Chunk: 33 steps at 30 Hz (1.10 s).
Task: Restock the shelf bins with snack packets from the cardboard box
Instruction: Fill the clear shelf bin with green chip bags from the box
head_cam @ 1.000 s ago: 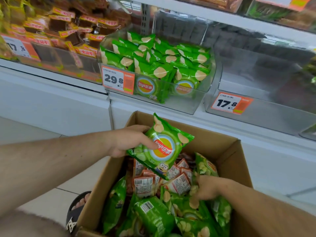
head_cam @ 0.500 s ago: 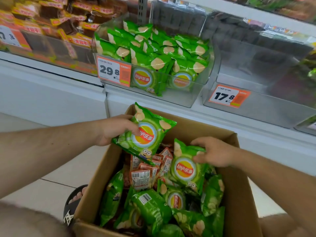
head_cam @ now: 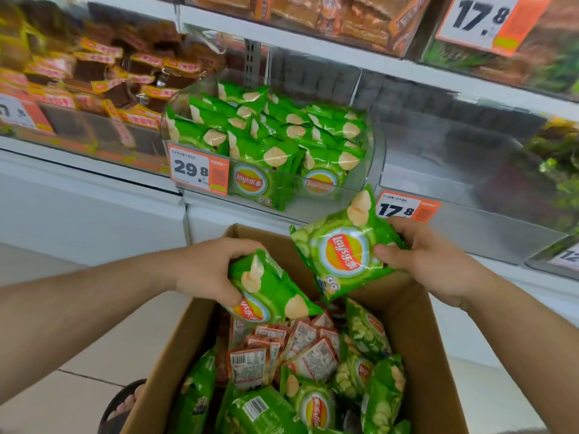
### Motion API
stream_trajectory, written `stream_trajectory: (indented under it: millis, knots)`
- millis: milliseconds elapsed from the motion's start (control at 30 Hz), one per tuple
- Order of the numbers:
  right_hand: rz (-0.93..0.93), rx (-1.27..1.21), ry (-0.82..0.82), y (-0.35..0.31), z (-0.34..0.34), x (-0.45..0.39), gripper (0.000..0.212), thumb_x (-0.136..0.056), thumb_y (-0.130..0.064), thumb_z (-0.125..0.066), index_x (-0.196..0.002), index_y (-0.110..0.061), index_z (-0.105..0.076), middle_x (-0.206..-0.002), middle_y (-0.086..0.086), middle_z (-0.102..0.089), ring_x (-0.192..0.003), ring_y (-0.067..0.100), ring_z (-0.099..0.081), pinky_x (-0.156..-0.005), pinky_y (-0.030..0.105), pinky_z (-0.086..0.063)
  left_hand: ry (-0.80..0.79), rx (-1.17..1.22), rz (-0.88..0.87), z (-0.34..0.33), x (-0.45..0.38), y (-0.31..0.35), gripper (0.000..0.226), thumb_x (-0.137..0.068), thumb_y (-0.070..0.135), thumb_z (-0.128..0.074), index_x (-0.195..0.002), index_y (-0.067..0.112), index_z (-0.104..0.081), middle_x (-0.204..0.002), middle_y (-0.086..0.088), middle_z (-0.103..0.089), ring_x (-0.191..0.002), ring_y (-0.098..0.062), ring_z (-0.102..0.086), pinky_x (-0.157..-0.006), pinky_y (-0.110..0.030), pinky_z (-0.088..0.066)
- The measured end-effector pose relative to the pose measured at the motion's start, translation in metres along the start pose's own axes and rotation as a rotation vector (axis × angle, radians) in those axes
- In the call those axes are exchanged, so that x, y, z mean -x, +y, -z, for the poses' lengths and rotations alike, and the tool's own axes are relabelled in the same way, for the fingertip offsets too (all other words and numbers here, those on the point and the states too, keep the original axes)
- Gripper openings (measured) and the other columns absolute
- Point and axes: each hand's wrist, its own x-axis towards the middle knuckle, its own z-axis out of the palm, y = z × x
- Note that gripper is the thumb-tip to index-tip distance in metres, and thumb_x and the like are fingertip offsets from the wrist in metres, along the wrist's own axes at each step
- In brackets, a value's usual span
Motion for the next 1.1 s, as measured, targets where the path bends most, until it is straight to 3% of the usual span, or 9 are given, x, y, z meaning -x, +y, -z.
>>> stream_trajectory:
  millis: [67, 167, 233, 367, 467, 567, 733, 933, 1100]
  knots:
    - [0.015, -0.146, 0.015, -0.005, -0.006, 0.0, 0.027, -0.092, 0.003, -0.059, -0.116, -0.009, -0.06, -0.112, 0.014, -0.07, -0.102, 0.028, -0.067, -0.095, 0.04, -0.051, 0.035, -0.061, -0.104, 0.0, -0.003, 0.015, 0.057, -0.055, 0.02, -0.072, -0.111, 0.026, -0.063, -0.099, 0.018, -0.067, -0.09, -0.003, -0.067, -0.076, -0.021, -0.054]
    - [0.057, -0.259, -0.023, -0.013, -0.016, 0.002, 0.043, -0.074, -0.003, -0.072, -0.114, -0.011, -0.058, -0.099, 0.005, -0.073, -0.09, 0.018, -0.069, -0.08, 0.031, -0.055, 0.101, -0.163, -0.227, -0.002, -0.009, 0.032, 0.058, -0.058, 0.022, -0.071, -0.115, 0.025, -0.065, -0.105, 0.017, -0.065, -0.095, -0.002, -0.065, -0.079, -0.025, -0.054]
    - [0.085, -0.192, 0.001, -0.021, -0.024, 0.003, 0.05, -0.064, -0.008, -0.075, -0.11, -0.015, -0.057, -0.086, -0.008, -0.073, -0.08, 0.008, -0.07, -0.068, 0.022, -0.054, 0.129, -0.223, -0.285, -0.003, -0.012, 0.039, 0.057, -0.058, 0.028, -0.07, -0.115, 0.026, -0.065, -0.105, 0.016, -0.063, -0.095, 0.0, -0.062, -0.078, -0.022, -0.052]
    - [0.216, 0.152, 0.237, -0.053, -0.02, -0.002, 0.049, -0.068, -0.016, -0.088, -0.107, -0.027, -0.061, -0.097, -0.008, -0.074, -0.089, 0.009, -0.071, -0.082, 0.034, -0.057, 0.226, -0.269, -0.362, 0.002, -0.023, 0.049, 0.058, -0.06, 0.027, -0.07, -0.117, 0.028, -0.06, -0.11, 0.019, -0.055, -0.101, 0.007, -0.055, -0.079, -0.007, -0.042]
    - [0.387, 0.213, 0.339, -0.101, 0.008, -0.013, 0.04, -0.071, -0.024, -0.083, -0.103, -0.032, -0.061, -0.099, -0.013, -0.071, -0.089, 0.003, -0.069, -0.079, 0.027, -0.056, 0.403, -0.428, -0.337, 0.017, -0.03, 0.043, 0.066, -0.059, 0.044, -0.061, -0.121, 0.025, -0.058, -0.121, 0.011, -0.05, -0.112, -0.003, -0.051, -0.091, -0.021, -0.043]
    - [0.451, 0.31, 0.315, -0.13, 0.027, -0.037, 0.05, -0.073, -0.028, -0.082, -0.117, -0.02, -0.059, -0.108, -0.007, -0.07, -0.096, 0.008, -0.068, -0.084, 0.026, -0.054, 0.558, -0.608, -0.254, 0.035, -0.034, 0.026, 0.069, -0.059, 0.048, -0.058, -0.123, 0.023, -0.058, -0.133, 0.006, -0.046, -0.118, -0.02, -0.053, -0.092, -0.036, -0.049]
    - [0.432, 0.895, 0.208, -0.129, 0.028, -0.072, 0.058, -0.078, -0.034, -0.081, -0.126, -0.019, -0.054, -0.103, -0.004, -0.06, -0.094, 0.02, -0.057, -0.077, 0.027, -0.038, 0.561, -0.775, -0.197, 0.046, -0.035, 0.013, 0.069, -0.061, 0.038, -0.068, -0.128, 0.023, -0.058, -0.144, 0.004, -0.038, -0.125, -0.022, -0.047, -0.087, -0.032, -0.045]
    - [0.38, 1.407, 0.112, -0.146, 0.011, -0.093, 0.065, -0.08, -0.053, -0.072, -0.13, -0.022, -0.045, -0.117, 0.008, -0.063, -0.106, 0.032, -0.059, -0.08, 0.038, -0.049, 0.506, -0.826, -0.153, 0.05, -0.037, 0.018, 0.072, -0.066, 0.037, -0.075, -0.133, 0.024, -0.052, -0.149, 0.003, -0.023, -0.132, -0.024, -0.037, -0.099, -0.04, -0.045]
    - [0.236, 1.494, -0.082, -0.135, -0.01, -0.121, 0.064, -0.085, -0.052, -0.066, -0.13, -0.013, -0.042, -0.126, 0.013, -0.057, -0.11, 0.033, -0.057, -0.082, 0.036, -0.048, 0.504, -0.805, -0.157, 0.05, -0.04, 0.019, 0.072, -0.066, 0.036, -0.075, -0.134, 0.023, -0.052, -0.147, 0.001, -0.027, -0.13, -0.025, -0.04, -0.097, -0.04, -0.046]
